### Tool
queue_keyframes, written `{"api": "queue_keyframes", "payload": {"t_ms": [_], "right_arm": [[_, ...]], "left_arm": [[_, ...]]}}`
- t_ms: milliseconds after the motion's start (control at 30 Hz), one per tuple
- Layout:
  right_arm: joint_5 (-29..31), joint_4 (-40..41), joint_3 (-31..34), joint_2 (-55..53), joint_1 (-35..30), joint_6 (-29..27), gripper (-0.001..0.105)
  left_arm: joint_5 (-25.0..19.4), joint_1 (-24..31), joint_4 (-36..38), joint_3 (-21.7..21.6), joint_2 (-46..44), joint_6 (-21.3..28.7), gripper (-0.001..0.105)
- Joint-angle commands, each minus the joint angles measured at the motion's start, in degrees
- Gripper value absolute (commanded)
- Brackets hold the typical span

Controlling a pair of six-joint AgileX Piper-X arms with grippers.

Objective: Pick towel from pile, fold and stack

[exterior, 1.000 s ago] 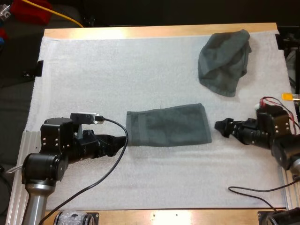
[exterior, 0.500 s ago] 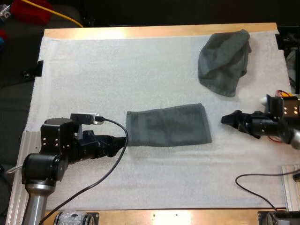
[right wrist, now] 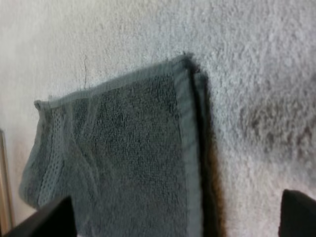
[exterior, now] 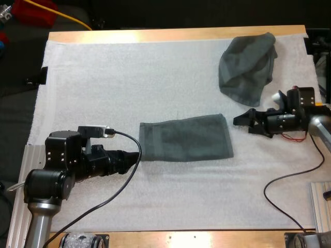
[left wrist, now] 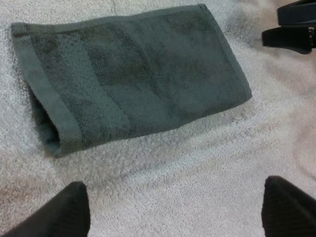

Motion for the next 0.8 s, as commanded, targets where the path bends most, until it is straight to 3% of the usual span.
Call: {"api": "queue_keyframes", "payload": {"t_ms": [0,767], "right_arm": [[-1.08,0.78,-0.71,0.56,0.66,-0.95,0.079],[9.19,0.65,-2.03,6.93,15.55,2.98,0.079]], "left_arm": [[-0.18,-0.31,0.13,-0.30,-0.28,0.39,0.070],[-0.18,-0.31,0.26,-0.30,-0.28,0.39,0.070]]}}
